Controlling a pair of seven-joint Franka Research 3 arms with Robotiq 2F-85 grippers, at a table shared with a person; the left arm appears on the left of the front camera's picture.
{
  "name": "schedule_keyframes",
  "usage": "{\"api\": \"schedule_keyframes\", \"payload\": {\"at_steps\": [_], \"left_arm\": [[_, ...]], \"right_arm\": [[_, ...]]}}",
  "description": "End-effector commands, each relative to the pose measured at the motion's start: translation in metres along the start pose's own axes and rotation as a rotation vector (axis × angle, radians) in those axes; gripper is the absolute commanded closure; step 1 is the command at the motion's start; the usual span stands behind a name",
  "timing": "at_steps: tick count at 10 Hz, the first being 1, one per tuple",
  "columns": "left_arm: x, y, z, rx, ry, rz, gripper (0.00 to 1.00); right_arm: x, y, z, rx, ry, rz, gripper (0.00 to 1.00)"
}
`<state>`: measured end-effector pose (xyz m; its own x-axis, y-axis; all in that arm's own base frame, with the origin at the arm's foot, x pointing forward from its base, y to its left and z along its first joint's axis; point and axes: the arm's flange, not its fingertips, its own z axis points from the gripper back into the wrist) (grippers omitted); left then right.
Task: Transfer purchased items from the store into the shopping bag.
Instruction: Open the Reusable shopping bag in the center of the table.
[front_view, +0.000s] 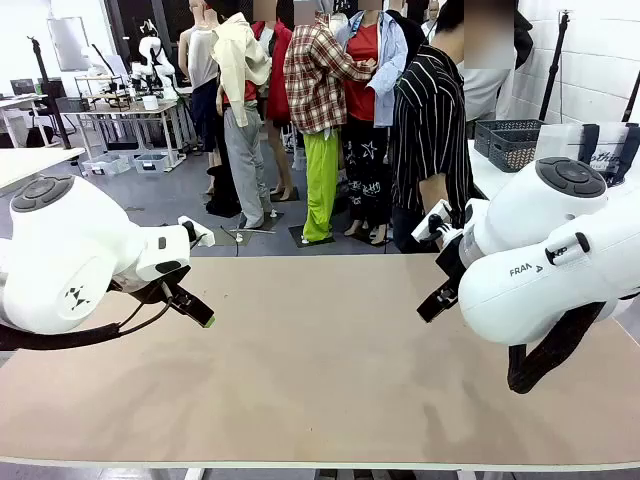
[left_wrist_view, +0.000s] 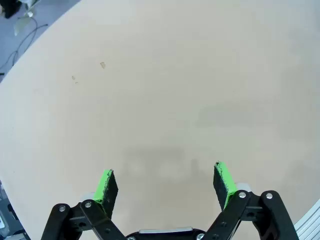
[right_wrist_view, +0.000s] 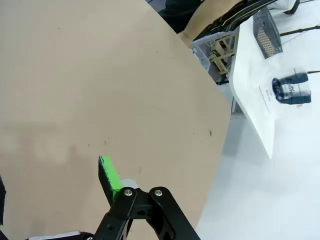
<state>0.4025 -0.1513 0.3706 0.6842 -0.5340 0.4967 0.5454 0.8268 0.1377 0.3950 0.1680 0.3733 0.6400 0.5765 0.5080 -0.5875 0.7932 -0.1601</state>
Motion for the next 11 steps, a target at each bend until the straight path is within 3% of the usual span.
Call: {"api": "schedule_keyframes", "payload": {"at_steps": [1, 11], "left_arm": [[0.0002, 0.0000, 0.0003, 0.000, -0.001, 0.000, 0.00], [0.0002, 0.0000, 0.0003, 0.000, -0.001, 0.000, 0.00]], "right_arm": [[0.0000, 0.0000, 0.0000, 0.000, 0.000, 0.000, 0.00], [0.0000, 0.0000, 0.0000, 0.000, 0.000, 0.000, 0.00]]}}
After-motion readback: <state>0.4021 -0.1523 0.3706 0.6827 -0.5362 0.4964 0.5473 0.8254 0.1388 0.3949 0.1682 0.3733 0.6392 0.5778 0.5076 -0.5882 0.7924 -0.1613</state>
